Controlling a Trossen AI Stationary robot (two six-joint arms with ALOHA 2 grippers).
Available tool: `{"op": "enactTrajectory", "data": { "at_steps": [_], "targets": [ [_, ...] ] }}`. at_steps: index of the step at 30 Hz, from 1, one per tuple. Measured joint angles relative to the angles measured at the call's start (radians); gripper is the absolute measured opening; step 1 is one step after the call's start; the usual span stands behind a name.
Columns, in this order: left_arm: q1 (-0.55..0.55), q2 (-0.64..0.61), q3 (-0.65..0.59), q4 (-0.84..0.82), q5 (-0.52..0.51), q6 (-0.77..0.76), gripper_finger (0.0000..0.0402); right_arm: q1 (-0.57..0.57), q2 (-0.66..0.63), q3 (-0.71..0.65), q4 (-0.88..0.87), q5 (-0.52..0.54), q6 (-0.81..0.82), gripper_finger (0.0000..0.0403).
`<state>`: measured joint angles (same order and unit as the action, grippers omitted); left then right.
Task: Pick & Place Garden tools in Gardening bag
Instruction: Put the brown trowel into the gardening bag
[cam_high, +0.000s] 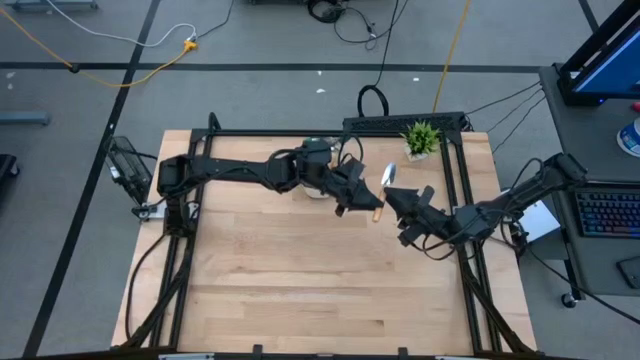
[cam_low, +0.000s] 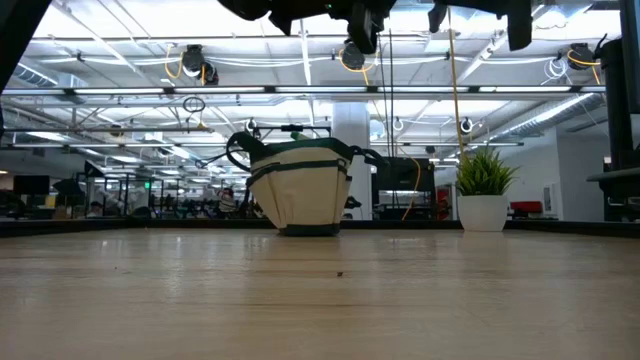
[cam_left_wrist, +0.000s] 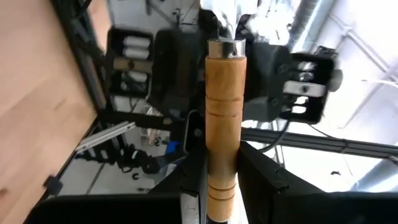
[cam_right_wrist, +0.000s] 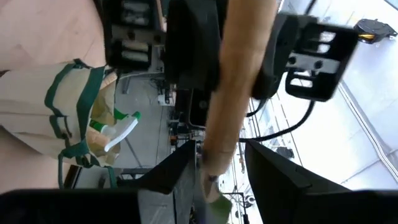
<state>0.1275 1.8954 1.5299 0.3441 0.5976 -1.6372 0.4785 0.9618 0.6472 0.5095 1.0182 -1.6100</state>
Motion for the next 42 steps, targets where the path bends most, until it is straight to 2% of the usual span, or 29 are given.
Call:
{"op": "enactTrajectory", "data": {
  "at_steps": [5, 11, 18, 23, 27, 37, 39, 42],
  "targets": [
    [-0.020, 0.000, 0.000, -0.029, -0.008, 0.001, 0.0063, -0.018, 0.034, 0.000, 0.003, -0.008, 0.000, 0.0130],
    [-0.029, 0.000, 0.000, -0.034, -0.022, 0.001, 0.0063, -0.028, 0.079, 0.000, 0.077, -0.090, 0.023, 0.0130],
    [-0.032, 0.000, 0.000, -0.048, -0.024, 0.002, 0.0063, -0.029, 0.110, 0.000, 0.128, -0.079, 0.053, 0.0129],
    [-0.032, 0.000, 0.000, -0.058, -0.031, 0.012, 0.0063, -0.029, 0.128, 0.000, 0.154, -0.075, 0.057, 0.0098],
    [-0.032, 0.000, 0.000, -0.053, -0.037, 0.024, 0.0063, -0.028, 0.130, 0.000, 0.170, -0.061, 0.064, 0.0055],
    [-0.030, 0.000, 0.000, -0.053, -0.085, 0.050, 0.0063, -0.027, 0.131, 0.000, 0.180, 0.049, 0.098, 0.0055],
    [-0.027, 0.000, 0.000, -0.054, -0.083, 0.060, 0.0078, -0.028, 0.131, 0.000, 0.180, 0.055, 0.100, 0.0055],
    [-0.025, 0.000, 0.000, -0.055, -0.070, 0.092, 0.0136, -0.027, 0.129, 0.000, 0.184, 0.078, 0.114, 0.0055]
  ]
}}
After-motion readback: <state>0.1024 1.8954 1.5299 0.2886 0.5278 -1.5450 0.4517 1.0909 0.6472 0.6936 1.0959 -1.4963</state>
